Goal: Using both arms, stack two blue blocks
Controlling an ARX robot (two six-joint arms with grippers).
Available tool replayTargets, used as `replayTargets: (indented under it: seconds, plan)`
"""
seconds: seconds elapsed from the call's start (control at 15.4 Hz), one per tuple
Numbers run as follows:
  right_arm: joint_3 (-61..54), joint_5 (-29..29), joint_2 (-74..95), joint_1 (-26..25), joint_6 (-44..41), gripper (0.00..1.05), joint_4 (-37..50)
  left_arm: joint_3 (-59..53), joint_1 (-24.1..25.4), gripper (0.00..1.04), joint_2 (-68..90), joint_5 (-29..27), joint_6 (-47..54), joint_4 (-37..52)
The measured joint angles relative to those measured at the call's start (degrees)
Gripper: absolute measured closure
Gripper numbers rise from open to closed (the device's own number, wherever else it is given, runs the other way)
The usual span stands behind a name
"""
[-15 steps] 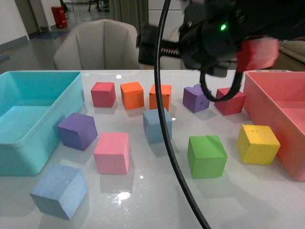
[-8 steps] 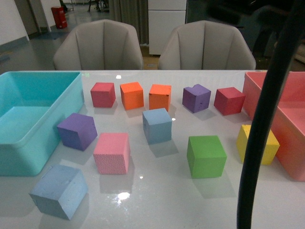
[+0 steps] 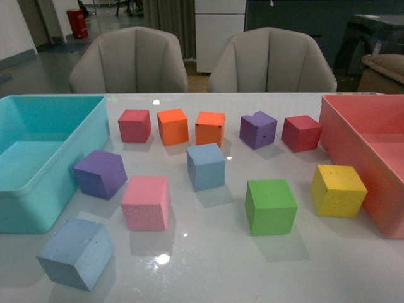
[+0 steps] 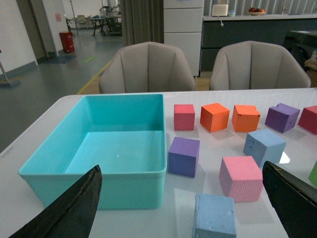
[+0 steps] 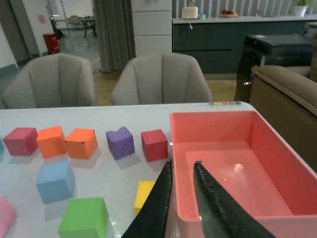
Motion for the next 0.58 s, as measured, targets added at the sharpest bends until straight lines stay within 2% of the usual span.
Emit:
replayTargets:
  seconds: [0.13,0.26,0.58]
  plan:
    - [-1.9,-2.3,-4.3,-1.0,-1.0,1.03,-0.6,0.0,0.0,0.07,0.0,0.0,0.0,0.0]
    - [-4.7,-6.9,-7.8,-6.5,-0.9,1.03,-3.0,0.0,0.0,0.07,0.0,0.0,0.0,0.0]
    - [-8.1,-7.6,-18.1,-6.6,-0.9,1.03,-9.2,0.0,0.0,0.07,0.0,0.0,0.0,0.0]
